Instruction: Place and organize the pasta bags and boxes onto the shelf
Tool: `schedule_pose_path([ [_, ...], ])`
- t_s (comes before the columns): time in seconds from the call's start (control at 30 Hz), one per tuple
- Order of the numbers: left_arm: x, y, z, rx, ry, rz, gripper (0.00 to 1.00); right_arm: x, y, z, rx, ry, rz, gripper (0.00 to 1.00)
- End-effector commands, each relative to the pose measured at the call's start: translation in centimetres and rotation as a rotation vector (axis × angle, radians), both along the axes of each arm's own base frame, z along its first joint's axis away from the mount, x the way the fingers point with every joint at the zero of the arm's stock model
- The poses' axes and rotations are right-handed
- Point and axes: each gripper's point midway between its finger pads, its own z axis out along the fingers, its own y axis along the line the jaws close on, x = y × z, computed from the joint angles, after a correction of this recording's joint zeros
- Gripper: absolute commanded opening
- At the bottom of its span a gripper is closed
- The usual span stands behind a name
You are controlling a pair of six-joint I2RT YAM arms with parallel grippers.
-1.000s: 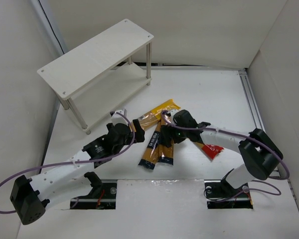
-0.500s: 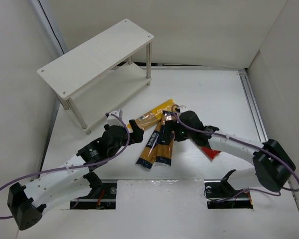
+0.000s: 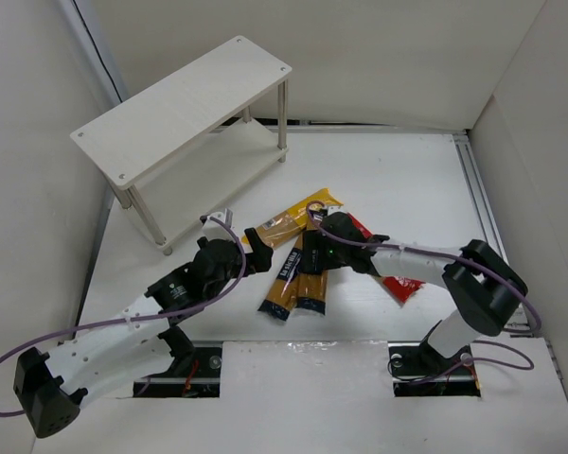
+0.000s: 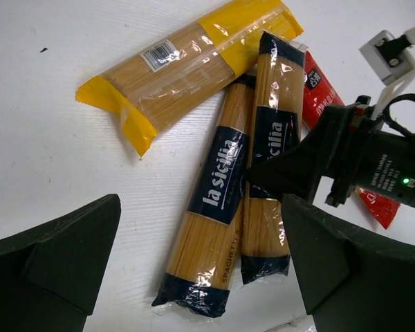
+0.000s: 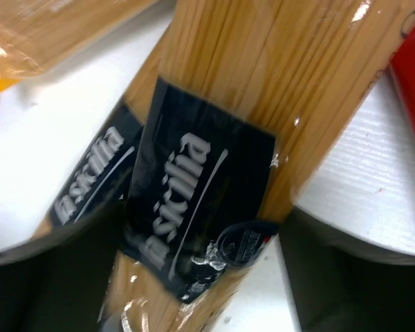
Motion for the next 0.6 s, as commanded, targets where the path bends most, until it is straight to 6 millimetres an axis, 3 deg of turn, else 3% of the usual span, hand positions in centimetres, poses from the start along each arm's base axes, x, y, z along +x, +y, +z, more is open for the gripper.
schedule_pose_path([
  [0.0,0.2,-0.2,0.8,-0.041,-0.019,0.01,1.0,0.0,2.0,0.1,-0.017,-0.03,0.016,0.82],
  [0.07,0.2,-0.1,0.3,-0.028,-0.007,0.01,1.0,0.1,2.5,0.5,-0.02,-0.052,0.015,0.61],
  [0.1,0.2,-0.1,0.3,-0.028,-0.007,0.01,1.0,0.3,2.4,1.0,-0.016,-0.067,0.006,0.41],
  [0.17,0.1,0.0,-0.1,-0.028,0.002,0.015,1.0,0.5,2.1,2.4,-0.017,-0.107,-0.002,0.29],
  [0.37,0.3,0.3,-0.1,-0.028,-0.01,0.032,1.0,1.7,-0.7,6.1,-0.173,-0.215,-0.056,0.06],
  [0.43,0.2,0.4,-0.3,-0.028,-0.01,0.032,1.0,2.8,-0.5,9.3,-0.182,-0.307,-0.018,0.0],
  [0.5,0.2,0.4,-0.5,-0.028,-0.01,0.032,1.0,3.3,-0.3,10.1,-0.204,-0.357,0.028,0.0],
  [0.57,-0.1,-0.1,-0.4,-0.051,-0.011,0.005,1.0,4.4,0.8,13.2,-0.2,-0.463,0.102,0.0],
])
